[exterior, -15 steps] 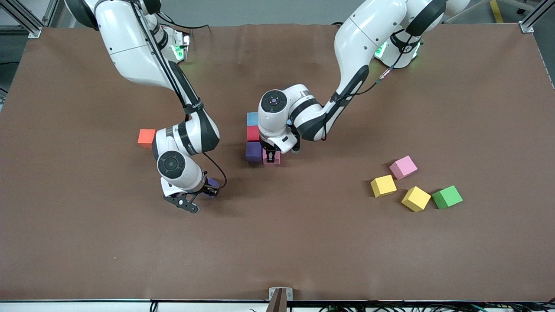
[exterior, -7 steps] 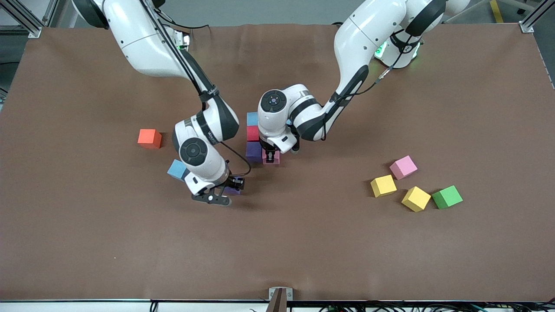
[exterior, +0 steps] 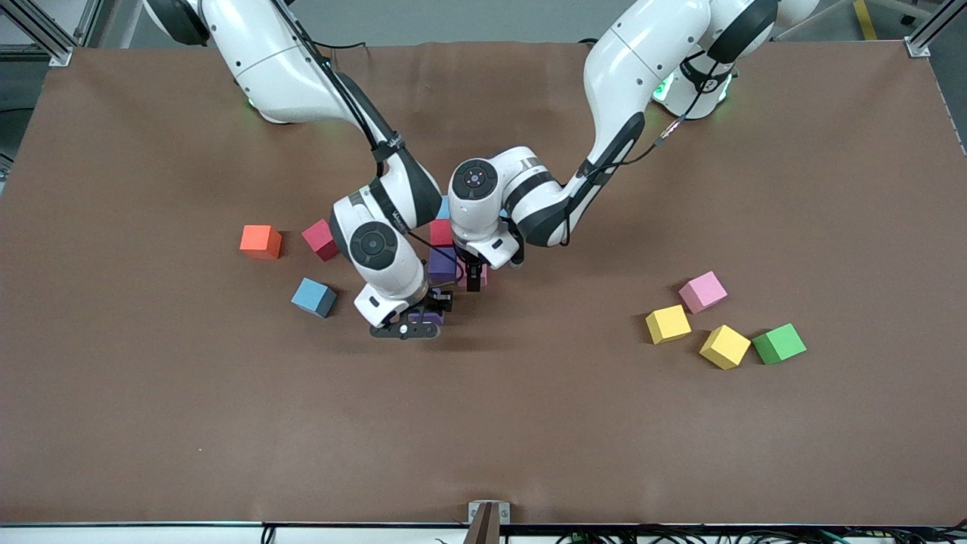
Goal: Arrange 11 blocks into digit 3
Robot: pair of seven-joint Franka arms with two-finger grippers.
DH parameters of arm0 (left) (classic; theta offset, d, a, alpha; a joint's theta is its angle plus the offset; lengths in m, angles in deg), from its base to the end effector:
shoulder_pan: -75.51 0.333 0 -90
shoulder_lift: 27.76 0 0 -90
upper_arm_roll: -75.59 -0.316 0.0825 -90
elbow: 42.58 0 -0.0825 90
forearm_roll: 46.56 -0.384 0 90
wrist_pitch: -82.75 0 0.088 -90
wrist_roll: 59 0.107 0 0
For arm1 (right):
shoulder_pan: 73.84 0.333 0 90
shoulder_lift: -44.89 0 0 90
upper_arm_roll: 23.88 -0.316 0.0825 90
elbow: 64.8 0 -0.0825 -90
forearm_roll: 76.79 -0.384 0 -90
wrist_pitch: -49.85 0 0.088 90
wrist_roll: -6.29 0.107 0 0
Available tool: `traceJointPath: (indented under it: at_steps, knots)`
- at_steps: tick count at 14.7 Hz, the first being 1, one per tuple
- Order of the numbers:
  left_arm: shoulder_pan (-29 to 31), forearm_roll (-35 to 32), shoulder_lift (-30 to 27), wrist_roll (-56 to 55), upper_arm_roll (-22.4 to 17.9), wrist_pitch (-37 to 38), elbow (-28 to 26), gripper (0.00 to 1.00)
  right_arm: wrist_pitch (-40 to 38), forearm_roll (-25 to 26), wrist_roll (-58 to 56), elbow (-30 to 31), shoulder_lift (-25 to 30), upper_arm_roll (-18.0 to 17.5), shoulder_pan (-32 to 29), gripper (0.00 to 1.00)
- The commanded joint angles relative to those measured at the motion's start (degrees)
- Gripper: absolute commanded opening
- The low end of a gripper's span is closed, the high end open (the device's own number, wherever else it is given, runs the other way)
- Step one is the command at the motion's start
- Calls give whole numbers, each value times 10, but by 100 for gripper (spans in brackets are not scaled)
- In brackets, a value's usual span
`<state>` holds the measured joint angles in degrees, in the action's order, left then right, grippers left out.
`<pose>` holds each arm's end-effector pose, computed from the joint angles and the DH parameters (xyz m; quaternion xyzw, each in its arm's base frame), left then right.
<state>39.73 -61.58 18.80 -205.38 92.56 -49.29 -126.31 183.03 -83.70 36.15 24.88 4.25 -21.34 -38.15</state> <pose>0.4756 -0.5500 0.2189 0.7105 0.7028 -0.0111 0.0340 0.5890 0.3928 0.2314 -0.9992 0.0057 -0.0058 0.0395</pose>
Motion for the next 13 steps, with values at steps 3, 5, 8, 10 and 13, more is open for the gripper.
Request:
traceJointPath:
  at_steps: [3, 5, 8, 10, 13]
  knots:
    - [11, 56, -56, 76, 2, 55, -22, 100, 0, 0, -10, 3, -14, 1, 13, 0]
    - [31, 60, -78, 93, 2, 57, -49, 100, -3, 1, -11, 2, -16, 2, 17, 0]
    - [59, 60, -111, 129, 2, 52, -95, 100, -7, 4, -8, -9, -24, 3, 29, 0]
    - [83, 60, -131, 171, 2, 52, -119, 100, -5, 4, -2, -9, -26, 4, 32, 0]
    - [125, 60, -151, 280, 2, 53, -139, 100, -7, 4, 3, -10, -28, 5, 39, 0]
